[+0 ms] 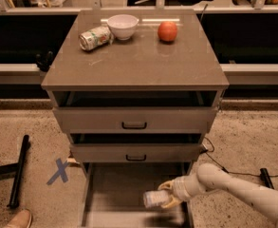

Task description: Pick blue plastic bottle from bottom drawer and place on counter

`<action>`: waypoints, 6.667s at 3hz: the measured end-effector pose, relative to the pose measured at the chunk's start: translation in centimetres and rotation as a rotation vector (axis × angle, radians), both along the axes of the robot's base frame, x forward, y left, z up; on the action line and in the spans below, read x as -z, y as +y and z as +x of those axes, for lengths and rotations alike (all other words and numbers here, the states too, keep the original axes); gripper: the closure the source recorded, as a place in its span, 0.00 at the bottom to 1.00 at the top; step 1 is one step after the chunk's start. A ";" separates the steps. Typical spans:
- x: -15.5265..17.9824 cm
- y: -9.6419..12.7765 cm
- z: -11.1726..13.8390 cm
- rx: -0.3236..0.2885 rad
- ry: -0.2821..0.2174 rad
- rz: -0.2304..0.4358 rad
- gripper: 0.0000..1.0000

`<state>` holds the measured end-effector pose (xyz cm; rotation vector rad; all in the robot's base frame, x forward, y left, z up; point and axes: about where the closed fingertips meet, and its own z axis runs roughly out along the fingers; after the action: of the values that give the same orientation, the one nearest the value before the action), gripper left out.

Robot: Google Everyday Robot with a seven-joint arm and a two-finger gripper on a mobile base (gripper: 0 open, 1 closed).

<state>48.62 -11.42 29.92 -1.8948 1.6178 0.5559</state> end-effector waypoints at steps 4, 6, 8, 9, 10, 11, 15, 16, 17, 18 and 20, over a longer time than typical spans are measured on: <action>-18.0 -3.8 0.8 -0.001 -0.141 0.108 1.00; -31.3 -4.8 0.0 -0.050 -0.339 0.125 1.00; -41.0 -4.6 0.0 -0.118 -0.484 0.155 1.00; -46.3 -5.0 1.7 -0.132 -0.548 0.196 1.00; -51.9 -5.3 4.5 -0.138 -0.592 0.191 1.00; -55.4 -4.5 7.4 -0.118 -0.602 0.176 1.00; -57.2 -4.8 12.9 0.007 -0.504 0.149 1.00; -57.2 -4.5 16.3 0.058 -0.413 0.153 1.00; -57.9 -3.8 18.9 0.096 -0.348 0.165 1.00; -57.8 -2.5 21.1 0.133 -0.264 0.188 0.97; -56.4 -1.2 22.8 0.186 -0.156 0.192 0.51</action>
Offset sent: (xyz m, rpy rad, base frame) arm 0.0122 -0.0506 0.2056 0.1342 -0.1317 -0.0143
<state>71.40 -12.63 86.31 -1.5887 1.5598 0.4552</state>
